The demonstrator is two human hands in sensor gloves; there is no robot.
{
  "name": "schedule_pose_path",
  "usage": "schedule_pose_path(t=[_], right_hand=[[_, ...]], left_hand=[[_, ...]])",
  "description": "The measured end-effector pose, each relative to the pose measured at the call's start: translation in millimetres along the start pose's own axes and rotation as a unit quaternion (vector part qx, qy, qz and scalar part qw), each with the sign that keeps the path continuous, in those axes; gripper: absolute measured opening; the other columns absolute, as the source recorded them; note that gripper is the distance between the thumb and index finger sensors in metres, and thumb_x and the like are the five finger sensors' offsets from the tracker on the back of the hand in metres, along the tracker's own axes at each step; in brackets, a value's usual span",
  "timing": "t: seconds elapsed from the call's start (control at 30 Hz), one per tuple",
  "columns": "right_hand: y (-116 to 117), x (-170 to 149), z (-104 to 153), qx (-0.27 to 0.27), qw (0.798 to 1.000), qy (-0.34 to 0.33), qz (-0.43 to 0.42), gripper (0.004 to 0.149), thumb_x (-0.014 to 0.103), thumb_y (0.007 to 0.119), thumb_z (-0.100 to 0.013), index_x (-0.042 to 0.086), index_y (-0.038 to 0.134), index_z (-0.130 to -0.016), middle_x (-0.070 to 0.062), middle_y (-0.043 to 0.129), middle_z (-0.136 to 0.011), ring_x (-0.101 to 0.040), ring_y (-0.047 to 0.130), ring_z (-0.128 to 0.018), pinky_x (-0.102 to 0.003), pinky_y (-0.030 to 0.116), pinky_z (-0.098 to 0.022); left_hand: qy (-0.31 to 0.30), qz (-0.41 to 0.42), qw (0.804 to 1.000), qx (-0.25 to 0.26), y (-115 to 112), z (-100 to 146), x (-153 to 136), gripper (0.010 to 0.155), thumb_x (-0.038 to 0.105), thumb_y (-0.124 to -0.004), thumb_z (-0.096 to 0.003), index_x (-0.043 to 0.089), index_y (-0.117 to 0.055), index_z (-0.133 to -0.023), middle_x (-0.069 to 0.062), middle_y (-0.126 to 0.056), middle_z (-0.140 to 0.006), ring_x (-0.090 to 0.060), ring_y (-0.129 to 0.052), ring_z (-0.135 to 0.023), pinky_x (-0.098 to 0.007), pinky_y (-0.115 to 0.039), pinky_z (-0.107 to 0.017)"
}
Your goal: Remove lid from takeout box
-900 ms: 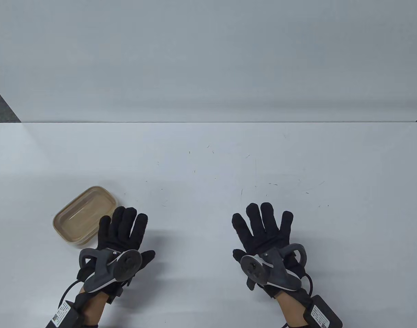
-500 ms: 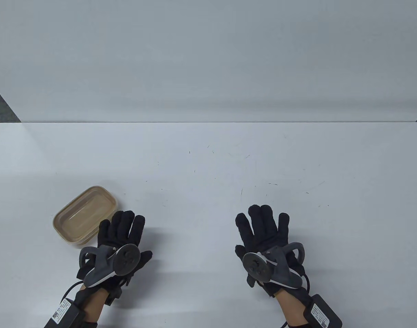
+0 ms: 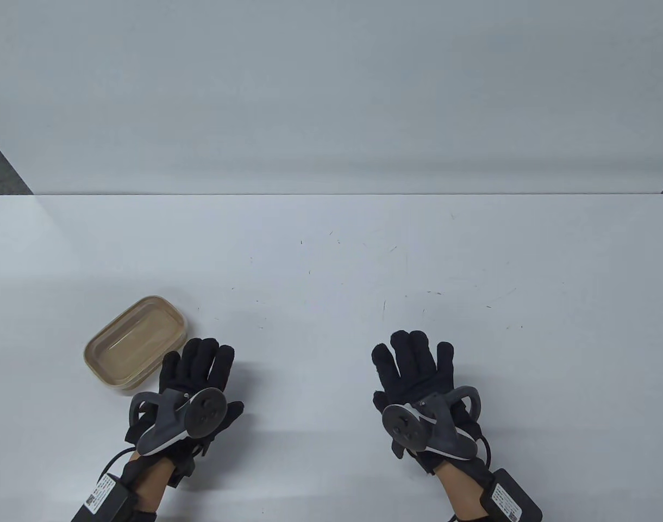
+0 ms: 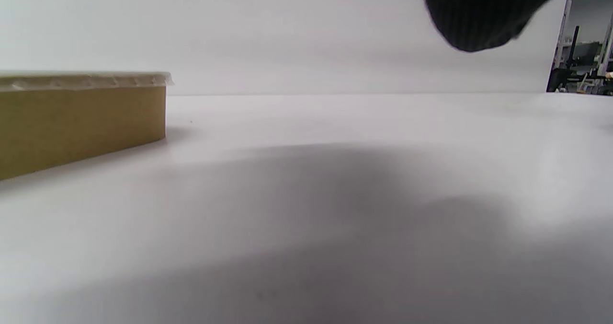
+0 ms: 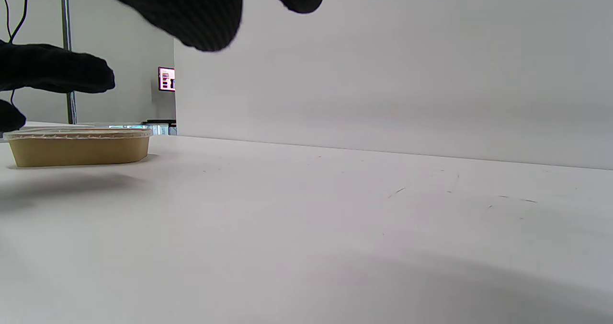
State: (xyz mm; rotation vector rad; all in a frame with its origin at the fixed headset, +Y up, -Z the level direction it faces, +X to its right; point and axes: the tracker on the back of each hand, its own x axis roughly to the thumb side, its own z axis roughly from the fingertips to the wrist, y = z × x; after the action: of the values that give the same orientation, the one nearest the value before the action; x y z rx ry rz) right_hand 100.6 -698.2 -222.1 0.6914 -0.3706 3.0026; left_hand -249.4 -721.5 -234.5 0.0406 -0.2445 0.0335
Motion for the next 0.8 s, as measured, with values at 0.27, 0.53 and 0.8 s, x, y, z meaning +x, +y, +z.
schedule_pose_path(t=[0.27, 0.53, 0.8], right_hand=[[-4.4, -5.8, 0.4, -0.014, 0.999, 0.021, -0.026, 0.075, 0.044, 0.071, -0.049, 0.012, 0.042, -0.11, -0.026, 0.032, -0.114, -0.058, 0.042, -0.099, -0.083, 0.042, -0.064], [-0.6, -5.6, -2.0, -0.003, 1.0, 0.016, -0.018, 0.075, 0.044, 0.071, -0.049, 0.012, 0.042, -0.11, -0.027, 0.032, -0.114, -0.058, 0.042, -0.099, -0.082, 0.042, -0.064], [0.1, -7.9, -2.5, 0.0, 0.999, 0.022, -0.032, 0.075, 0.044, 0.071, -0.049, 0.012, 0.042, -0.11, -0.026, 0.032, -0.114, -0.058, 0.043, -0.099, -0.082, 0.043, -0.064]], left_hand=[[0.195, 0.277, 0.896, 0.285, 63.0, 57.5, -123.3, 0.082, 0.053, -0.073, -0.0461, 0.016, -0.041, -0.112, -0.024, -0.043, -0.116, -0.051, -0.053, -0.107, -0.071, -0.049, -0.075], [0.452, 0.35, 0.808, 0.139, -1.3, 60.5, -193.3, 0.074, 0.043, -0.079, -0.0469, 0.008, -0.054, -0.108, -0.03, -0.065, -0.103, -0.046, -0.084, -0.079, -0.06, -0.074, -0.055], [0.502, 0.388, 0.773, 0.032, -37.2, 55.9, -201.2, 0.076, 0.045, -0.086, -0.0437, 0.006, -0.062, -0.104, -0.025, -0.085, -0.086, -0.034, -0.1, -0.054, -0.052, -0.084, -0.039]])
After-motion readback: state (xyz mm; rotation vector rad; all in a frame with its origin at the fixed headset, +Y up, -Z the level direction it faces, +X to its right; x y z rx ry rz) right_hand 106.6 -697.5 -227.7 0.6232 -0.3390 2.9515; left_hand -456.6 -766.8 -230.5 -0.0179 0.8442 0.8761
